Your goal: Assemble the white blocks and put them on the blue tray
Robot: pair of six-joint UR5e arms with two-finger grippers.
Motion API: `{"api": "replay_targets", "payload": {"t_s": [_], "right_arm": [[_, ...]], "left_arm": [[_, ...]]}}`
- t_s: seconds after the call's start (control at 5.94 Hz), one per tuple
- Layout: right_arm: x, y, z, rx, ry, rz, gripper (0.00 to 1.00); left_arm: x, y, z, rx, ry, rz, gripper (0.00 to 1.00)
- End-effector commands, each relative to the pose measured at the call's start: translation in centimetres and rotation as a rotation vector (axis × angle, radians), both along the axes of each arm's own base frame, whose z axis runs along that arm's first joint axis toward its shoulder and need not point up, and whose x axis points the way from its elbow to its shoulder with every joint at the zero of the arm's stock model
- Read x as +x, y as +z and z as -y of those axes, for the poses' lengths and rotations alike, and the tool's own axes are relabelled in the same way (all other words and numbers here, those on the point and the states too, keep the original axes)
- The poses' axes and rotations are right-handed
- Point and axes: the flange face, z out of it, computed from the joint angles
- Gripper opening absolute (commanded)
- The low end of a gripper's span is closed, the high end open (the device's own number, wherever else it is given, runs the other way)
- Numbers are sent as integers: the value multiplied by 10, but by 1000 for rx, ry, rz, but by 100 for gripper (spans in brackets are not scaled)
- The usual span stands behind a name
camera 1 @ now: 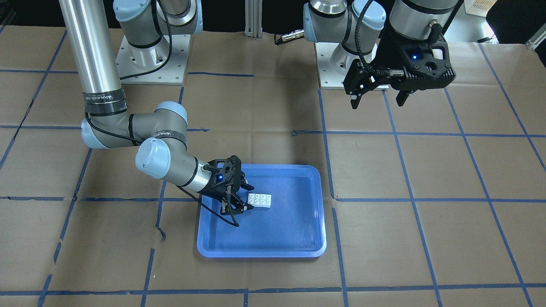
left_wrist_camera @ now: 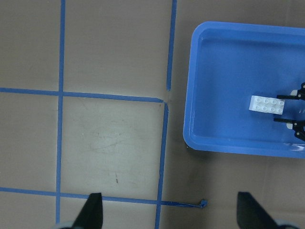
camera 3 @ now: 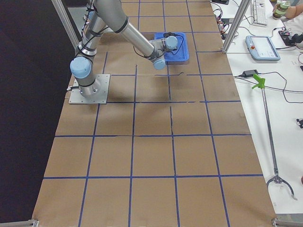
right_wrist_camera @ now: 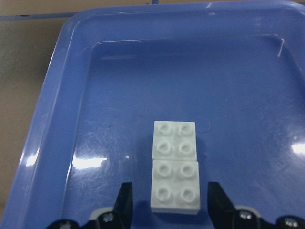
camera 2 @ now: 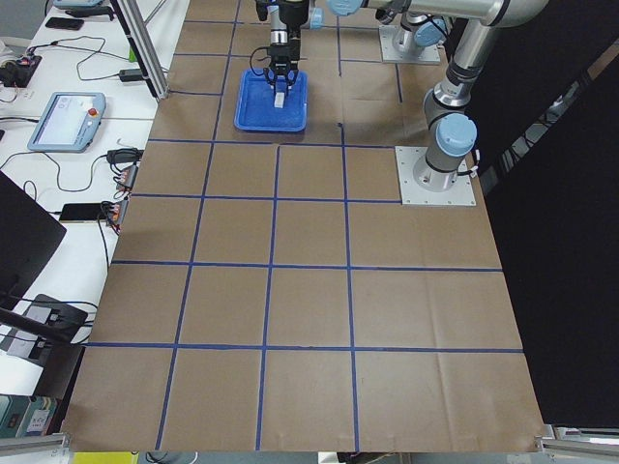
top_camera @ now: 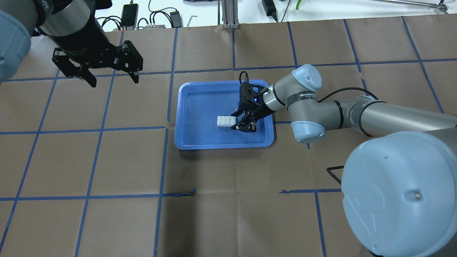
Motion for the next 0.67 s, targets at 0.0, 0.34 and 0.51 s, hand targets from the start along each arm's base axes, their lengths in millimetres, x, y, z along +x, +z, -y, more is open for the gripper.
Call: {"api": "replay_targets", "payload": {"t_s": [0.0,0.34,0.51], "right_arm": [[-6,11,6,10,-44,-1,100],[-17,53,15,67,-264,-106,100],[-24,74,13,117,-397,-164,100]], "left_arm": [[0,0,0,-1,0,0,99],[-2,-1,-1,2,-6,1,99],[-2,-2,-1,4,-5,3,99]]}}
